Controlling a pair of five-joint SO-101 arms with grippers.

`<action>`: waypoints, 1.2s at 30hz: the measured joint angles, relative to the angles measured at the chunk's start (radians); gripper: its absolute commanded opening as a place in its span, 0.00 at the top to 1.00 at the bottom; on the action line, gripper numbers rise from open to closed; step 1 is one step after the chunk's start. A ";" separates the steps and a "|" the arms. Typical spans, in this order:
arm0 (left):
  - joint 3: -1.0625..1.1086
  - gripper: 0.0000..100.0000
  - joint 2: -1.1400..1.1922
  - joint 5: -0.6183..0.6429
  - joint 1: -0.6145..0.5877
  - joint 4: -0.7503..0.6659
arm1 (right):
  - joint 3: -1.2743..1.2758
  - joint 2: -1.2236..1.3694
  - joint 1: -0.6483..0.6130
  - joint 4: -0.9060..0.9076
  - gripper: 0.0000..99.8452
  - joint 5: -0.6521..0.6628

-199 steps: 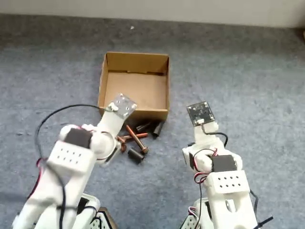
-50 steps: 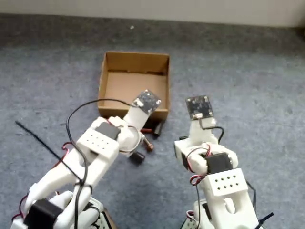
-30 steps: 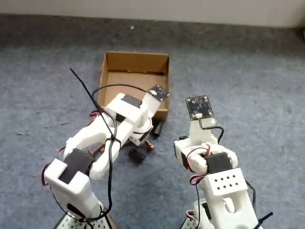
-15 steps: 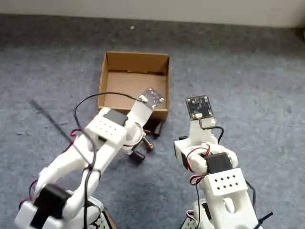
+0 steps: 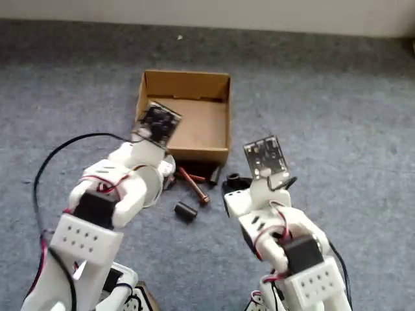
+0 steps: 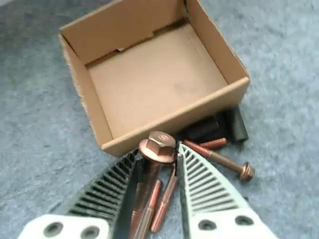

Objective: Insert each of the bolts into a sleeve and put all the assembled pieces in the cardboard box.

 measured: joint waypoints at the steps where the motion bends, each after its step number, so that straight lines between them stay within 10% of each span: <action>1: 0.000 0.99 -0.038 0.017 -0.009 0.000 | 0.000 -0.058 -0.026 -0.025 1.00 0.000; 26: 0.000 0.99 -0.612 0.350 -0.006 -0.230 | 0.543 -0.416 -0.261 -0.753 1.00 0.000; 36: 0.104 0.99 -0.614 0.373 0.218 -0.327 | 0.543 -0.416 -0.315 -0.806 1.00 0.012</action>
